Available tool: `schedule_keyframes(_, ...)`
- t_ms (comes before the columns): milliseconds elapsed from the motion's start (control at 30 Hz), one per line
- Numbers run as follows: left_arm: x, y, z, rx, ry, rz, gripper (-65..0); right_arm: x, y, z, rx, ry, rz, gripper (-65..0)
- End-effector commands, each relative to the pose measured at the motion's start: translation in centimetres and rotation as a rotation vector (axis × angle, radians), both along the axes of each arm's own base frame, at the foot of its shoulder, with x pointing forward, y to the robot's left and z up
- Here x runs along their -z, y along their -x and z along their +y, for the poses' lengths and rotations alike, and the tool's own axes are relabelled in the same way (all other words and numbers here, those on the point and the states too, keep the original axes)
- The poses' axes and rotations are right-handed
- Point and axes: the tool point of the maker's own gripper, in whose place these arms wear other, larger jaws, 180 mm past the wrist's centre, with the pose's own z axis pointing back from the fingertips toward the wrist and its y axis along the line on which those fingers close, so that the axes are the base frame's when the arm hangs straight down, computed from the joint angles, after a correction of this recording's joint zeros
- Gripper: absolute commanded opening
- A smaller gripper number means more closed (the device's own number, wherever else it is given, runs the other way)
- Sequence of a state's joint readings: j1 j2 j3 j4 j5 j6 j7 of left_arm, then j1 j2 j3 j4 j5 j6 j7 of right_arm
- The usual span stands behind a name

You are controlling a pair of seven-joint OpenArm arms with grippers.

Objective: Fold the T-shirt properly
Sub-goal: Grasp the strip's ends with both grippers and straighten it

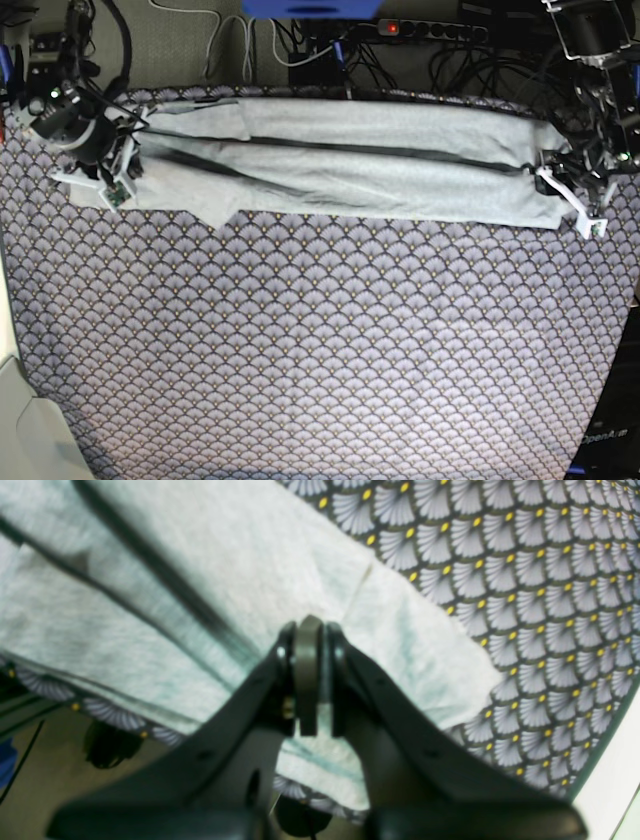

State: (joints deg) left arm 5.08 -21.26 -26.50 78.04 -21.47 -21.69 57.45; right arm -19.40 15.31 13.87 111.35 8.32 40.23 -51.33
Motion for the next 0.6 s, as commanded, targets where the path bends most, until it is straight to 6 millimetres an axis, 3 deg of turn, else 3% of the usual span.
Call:
schedule_keyframes(0,0.4,0.5,-0.8,0.026,0.025,0.026,-38.0,-0.5,0.2,-0.2,-0.001,0.005,-0.013,-65.0)
schedule_keyframes(567,0.4,0.7,-0.7,0.025,0.022,0.030,-37.9,0.7,2.7,0.1,-0.003,0.000,0.045,-65.0)
